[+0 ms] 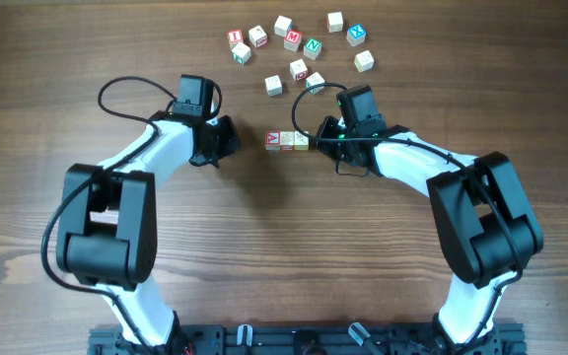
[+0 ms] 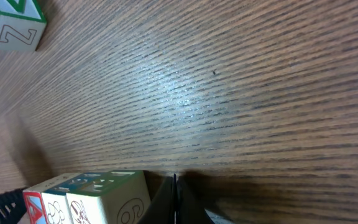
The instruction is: Form a horizontal line
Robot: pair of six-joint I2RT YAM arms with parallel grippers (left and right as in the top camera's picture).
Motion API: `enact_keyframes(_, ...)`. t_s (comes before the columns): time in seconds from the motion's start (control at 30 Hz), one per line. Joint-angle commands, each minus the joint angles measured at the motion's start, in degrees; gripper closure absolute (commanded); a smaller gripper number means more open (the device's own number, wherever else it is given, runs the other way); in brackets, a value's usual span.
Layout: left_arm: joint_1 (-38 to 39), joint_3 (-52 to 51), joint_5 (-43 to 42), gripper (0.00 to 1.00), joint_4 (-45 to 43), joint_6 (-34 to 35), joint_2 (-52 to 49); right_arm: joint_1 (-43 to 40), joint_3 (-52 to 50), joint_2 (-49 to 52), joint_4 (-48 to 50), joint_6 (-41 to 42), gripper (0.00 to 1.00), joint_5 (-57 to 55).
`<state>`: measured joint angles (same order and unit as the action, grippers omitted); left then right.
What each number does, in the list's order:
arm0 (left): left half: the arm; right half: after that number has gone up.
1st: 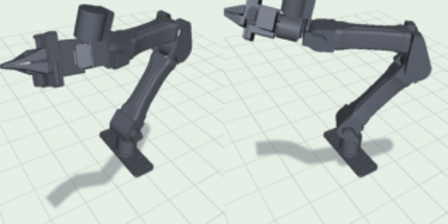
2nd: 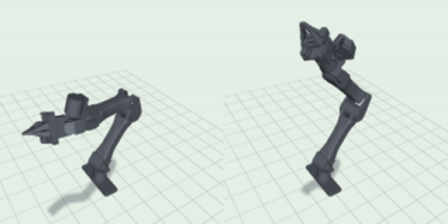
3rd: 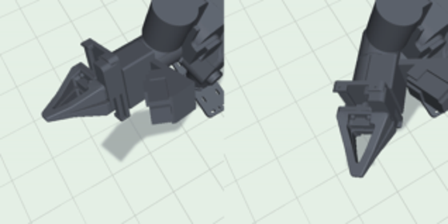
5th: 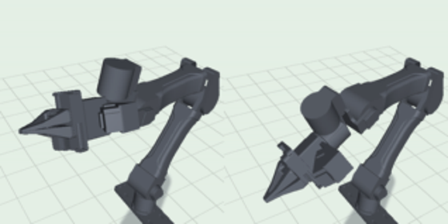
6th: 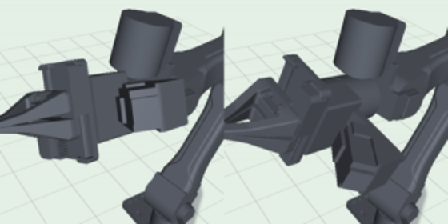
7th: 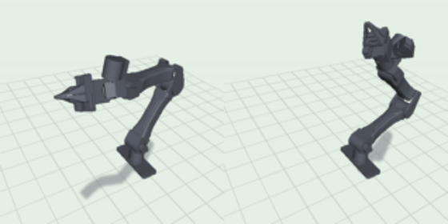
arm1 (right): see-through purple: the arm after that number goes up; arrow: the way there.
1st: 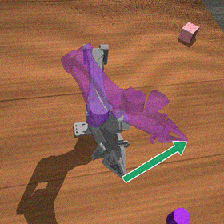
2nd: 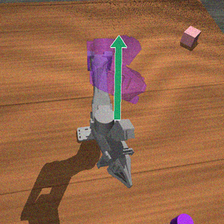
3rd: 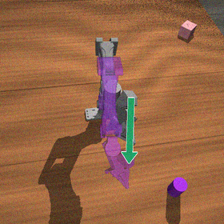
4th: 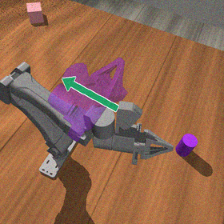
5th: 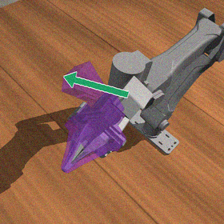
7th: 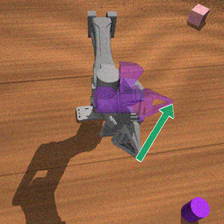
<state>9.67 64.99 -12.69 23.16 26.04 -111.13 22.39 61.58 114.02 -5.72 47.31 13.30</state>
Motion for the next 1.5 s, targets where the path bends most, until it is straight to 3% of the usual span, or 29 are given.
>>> enact_keyframes(0.0, 0.1, -0.5, -5.3, 0.96, -1.2, -1.9, -4.4, -0.8, -3.9, 5.0, -3.3, -0.7, 0.96, -5.4)
enact_keyframes(0.23, 0.6, -0.5, -10.5, 0.96, -5.3, -1.9, -6.9, -0.8, -3.9, 5.0, -3.3, -0.8, 0.96, -5.4)
enact_keyframes(0.63, 4.3, -0.5, -10.4, 0.96, -6.3, -1.8, -7.0, -0.8, -3.9, 5.0, -3.3, -0.9, 0.96, -5.4)
enact_keyframes(1.47, 4.4, -0.5, -10.4, 0.96, -6.4, -0.1, -7.0, -0.8, -3.9, 5.0, -3.3, -0.9, 0.96, -5.4)
